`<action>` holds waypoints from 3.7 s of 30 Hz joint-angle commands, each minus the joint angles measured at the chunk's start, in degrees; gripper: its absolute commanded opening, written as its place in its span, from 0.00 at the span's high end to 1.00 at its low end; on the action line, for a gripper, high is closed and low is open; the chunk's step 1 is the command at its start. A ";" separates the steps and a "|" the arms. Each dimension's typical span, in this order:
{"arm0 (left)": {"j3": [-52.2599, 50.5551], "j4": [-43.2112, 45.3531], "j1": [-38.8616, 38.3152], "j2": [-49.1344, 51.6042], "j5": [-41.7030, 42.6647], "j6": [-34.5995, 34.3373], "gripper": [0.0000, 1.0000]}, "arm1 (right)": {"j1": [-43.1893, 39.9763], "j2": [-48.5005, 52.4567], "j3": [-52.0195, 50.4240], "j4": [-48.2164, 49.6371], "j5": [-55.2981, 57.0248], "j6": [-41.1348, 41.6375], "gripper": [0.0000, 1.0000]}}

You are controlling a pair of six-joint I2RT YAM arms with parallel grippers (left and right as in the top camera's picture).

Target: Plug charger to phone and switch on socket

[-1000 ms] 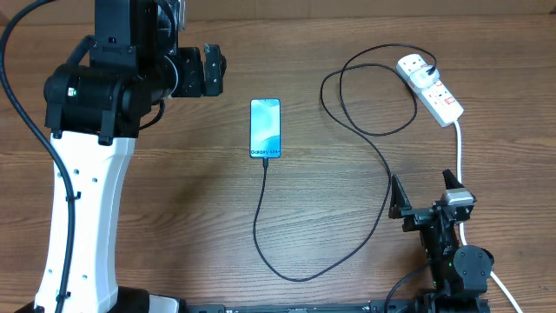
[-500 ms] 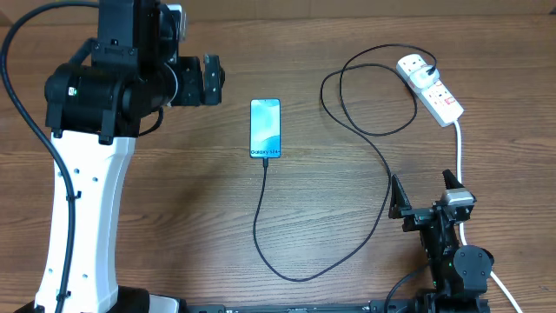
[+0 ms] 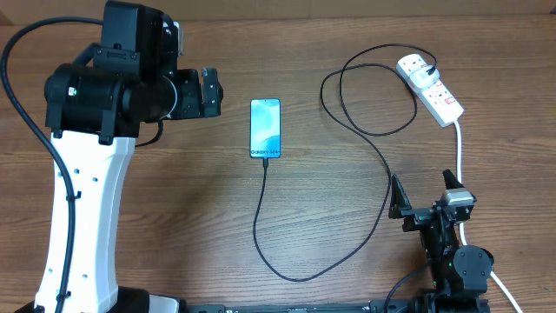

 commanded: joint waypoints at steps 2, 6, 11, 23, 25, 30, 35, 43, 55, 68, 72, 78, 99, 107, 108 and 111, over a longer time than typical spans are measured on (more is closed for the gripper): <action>-3.82 0.20 0.20 -2.58 0.35 -0.92 0.00 | -0.11 -0.68 -0.57 0.33 0.57 -0.11 0.00; -10.93 2.38 0.20 -5.70 0.35 -0.92 0.00 | -0.11 -0.68 -0.57 0.33 0.57 -0.11 0.00; -21.05 5.57 0.22 -10.25 0.24 -0.92 0.00 | -0.11 -0.68 -0.57 0.33 0.57 -0.11 0.00; -45.20 24.09 0.22 -22.49 -0.66 -0.92 0.00 | -0.11 -0.68 -0.57 0.33 0.57 -0.11 0.00; -47.91 26.29 0.22 -24.20 -0.66 -0.92 0.00 | -0.11 -0.68 -0.57 0.33 0.57 -0.11 0.00; -54.05 31.39 0.22 -28.61 -0.68 -0.92 0.00 | -0.11 -0.68 -0.57 0.33 0.57 -0.11 0.00; -58.93 37.24 0.22 -33.40 0.76 -0.76 0.00 | -0.11 -0.68 -0.57 0.33 0.57 -0.11 0.00; -65.81 42.60 0.22 -44.02 2.75 -0.26 0.00 | -0.11 -0.68 -0.57 0.33 0.57 -0.11 0.00; -77.29 49.79 0.22 -57.88 2.56 -0.07 0.00 | -0.11 -0.68 -0.57 0.33 0.57 -0.11 0.00; -88.06 55.95 0.22 -68.22 2.29 -0.07 0.00 | -0.11 -0.68 -0.57 0.33 0.57 -0.11 0.00; -91.45 56.63 0.22 -72.00 2.23 -0.07 0.00 | -0.11 -0.68 -0.57 0.33 0.57 -0.11 0.00; -97.09 65.16 0.22 -76.63 2.16 -0.13 0.00 | -0.11 -0.68 -0.57 0.33 0.57 -0.11 0.00; -101.88 69.35 0.37 -80.08 -0.92 -0.11 0.00 | -0.11 -0.68 -0.57 0.33 0.57 -0.11 0.00; -107.08 71.32 2.69 -87.58 -0.66 -2.40 0.00 | -0.11 -0.68 -0.57 0.33 0.57 -0.11 0.00; -108.08 72.35 2.91 -88.87 -0.66 -2.49 0.00 | -0.11 -0.68 -0.57 0.33 0.57 -0.11 0.00; -110.49 76.61 3.34 -90.82 -0.63 -2.49 0.00 | -0.11 -0.68 -0.57 0.33 0.57 -0.11 0.00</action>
